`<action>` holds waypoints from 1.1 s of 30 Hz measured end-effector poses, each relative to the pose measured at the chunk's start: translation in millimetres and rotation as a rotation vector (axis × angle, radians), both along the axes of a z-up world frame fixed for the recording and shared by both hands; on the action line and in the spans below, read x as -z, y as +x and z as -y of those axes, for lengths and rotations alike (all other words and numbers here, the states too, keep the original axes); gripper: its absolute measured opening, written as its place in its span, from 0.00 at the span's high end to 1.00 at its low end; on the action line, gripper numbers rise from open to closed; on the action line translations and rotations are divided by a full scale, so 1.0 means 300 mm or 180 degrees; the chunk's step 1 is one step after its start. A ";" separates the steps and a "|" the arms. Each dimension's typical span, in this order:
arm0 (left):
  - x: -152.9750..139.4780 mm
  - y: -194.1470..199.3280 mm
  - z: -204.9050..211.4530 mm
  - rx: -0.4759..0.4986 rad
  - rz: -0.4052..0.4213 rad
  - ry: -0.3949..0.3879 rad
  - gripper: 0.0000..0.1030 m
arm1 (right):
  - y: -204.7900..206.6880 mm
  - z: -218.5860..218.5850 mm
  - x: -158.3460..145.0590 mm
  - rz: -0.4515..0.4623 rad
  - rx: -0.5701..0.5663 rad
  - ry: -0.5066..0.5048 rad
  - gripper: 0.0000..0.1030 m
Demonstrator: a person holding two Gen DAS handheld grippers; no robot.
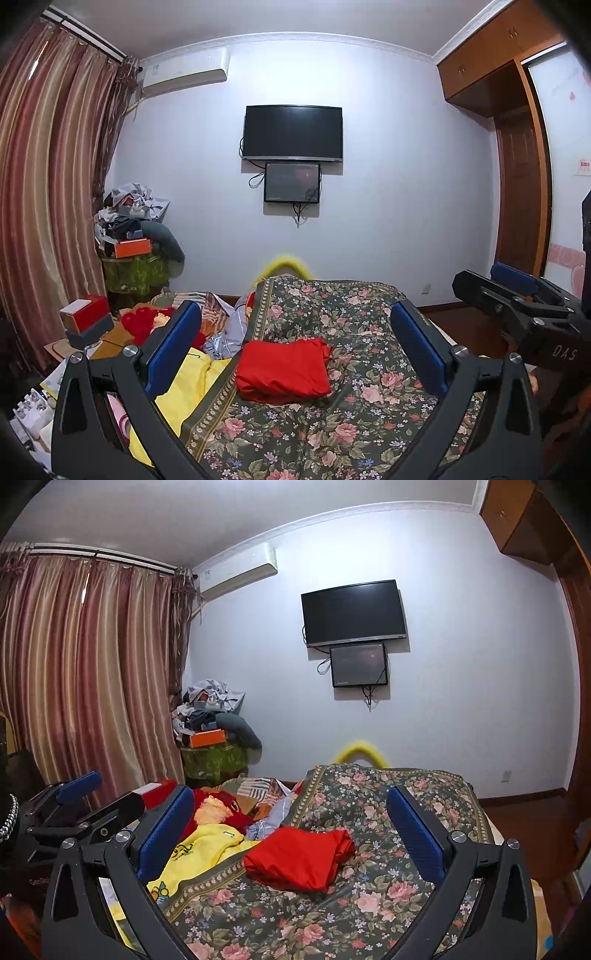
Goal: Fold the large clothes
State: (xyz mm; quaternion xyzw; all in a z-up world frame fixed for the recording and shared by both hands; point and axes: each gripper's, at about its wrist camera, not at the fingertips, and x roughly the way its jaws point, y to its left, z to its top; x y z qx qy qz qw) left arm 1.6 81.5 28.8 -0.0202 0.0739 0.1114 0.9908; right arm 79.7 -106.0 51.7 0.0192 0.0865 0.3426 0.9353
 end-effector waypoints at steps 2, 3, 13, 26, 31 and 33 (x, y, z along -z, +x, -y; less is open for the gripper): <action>0.001 0.004 -0.003 -0.0004 -0.0010 -0.0015 0.00 | 0.003 0.002 0.000 -0.0008 0.0002 -0.0008 0.00; 0.002 0.005 -0.004 -0.0007 -0.0013 -0.0020 0.00 | 0.003 0.005 -0.001 -0.0014 0.0000 -0.0008 0.00; 0.006 0.019 -0.012 -0.0017 -0.0059 -0.0052 0.00 | 0.005 0.012 -0.007 -0.0058 0.0002 -0.0019 0.00; 0.009 0.032 -0.025 0.0063 -0.0101 -0.0130 0.00 | 0.007 0.011 -0.007 -0.0078 0.0011 -0.0027 0.00; 0.008 0.034 -0.029 0.0081 -0.0111 -0.0152 0.00 | 0.008 0.008 -0.007 -0.0073 0.0020 -0.0034 0.00; 0.009 0.032 -0.031 0.0085 -0.0114 -0.0153 0.00 | 0.010 0.008 -0.009 -0.0075 0.0020 -0.0040 0.00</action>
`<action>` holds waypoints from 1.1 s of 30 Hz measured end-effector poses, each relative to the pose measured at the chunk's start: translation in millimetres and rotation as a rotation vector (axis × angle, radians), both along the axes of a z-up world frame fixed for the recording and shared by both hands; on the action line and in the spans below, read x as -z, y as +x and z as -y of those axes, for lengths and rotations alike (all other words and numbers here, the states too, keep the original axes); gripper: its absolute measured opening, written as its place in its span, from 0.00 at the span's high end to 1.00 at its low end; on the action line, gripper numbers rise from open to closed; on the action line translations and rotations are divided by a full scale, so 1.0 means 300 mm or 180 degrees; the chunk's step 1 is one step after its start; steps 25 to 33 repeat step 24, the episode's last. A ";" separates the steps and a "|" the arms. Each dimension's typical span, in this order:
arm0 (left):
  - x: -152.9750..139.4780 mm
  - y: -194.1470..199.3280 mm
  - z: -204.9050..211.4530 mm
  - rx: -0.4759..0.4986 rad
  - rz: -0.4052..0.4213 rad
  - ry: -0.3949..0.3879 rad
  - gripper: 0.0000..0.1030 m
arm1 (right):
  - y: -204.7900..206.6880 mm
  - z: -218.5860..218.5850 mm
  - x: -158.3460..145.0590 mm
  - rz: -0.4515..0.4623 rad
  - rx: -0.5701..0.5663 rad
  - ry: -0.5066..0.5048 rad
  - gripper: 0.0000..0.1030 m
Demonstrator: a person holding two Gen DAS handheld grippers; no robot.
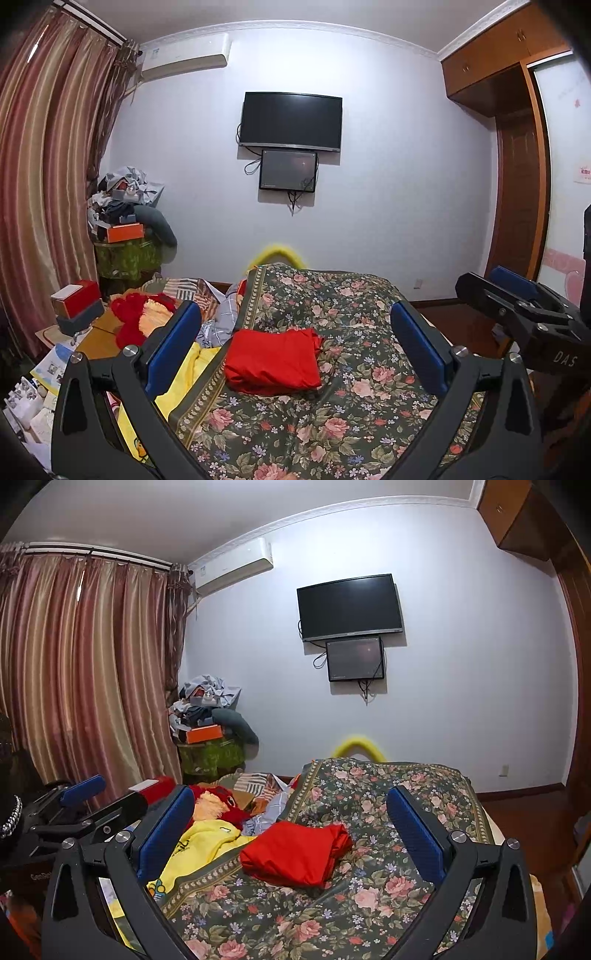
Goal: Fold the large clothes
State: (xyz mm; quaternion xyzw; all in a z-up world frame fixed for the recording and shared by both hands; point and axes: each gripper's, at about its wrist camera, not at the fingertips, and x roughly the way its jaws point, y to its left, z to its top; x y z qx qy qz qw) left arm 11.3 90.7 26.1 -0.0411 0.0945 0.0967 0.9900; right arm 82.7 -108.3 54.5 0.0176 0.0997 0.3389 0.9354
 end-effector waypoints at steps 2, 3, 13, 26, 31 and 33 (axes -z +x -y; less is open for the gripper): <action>0.000 -0.001 -0.002 -0.0019 0.0015 0.0004 0.00 | -0.001 0.000 0.002 0.0002 0.0003 0.0002 0.00; 0.000 -0.001 -0.001 -0.0022 0.0020 0.0002 0.00 | -0.001 0.000 0.000 0.0004 0.0003 0.0002 0.00; 0.008 0.010 -0.009 0.0039 -0.0018 -0.0082 0.00 | 0.005 0.007 -0.002 -0.0009 0.0034 0.0007 0.00; 0.018 0.016 -0.001 0.0089 -0.0066 -0.0042 0.00 | 0.010 0.010 0.003 -0.0046 0.0033 0.0024 0.00; 0.018 0.016 -0.001 0.0089 -0.0066 -0.0042 0.00 | 0.010 0.010 0.003 -0.0046 0.0033 0.0024 0.00; 0.018 0.016 -0.001 0.0089 -0.0066 -0.0042 0.00 | 0.010 0.010 0.003 -0.0046 0.0033 0.0024 0.00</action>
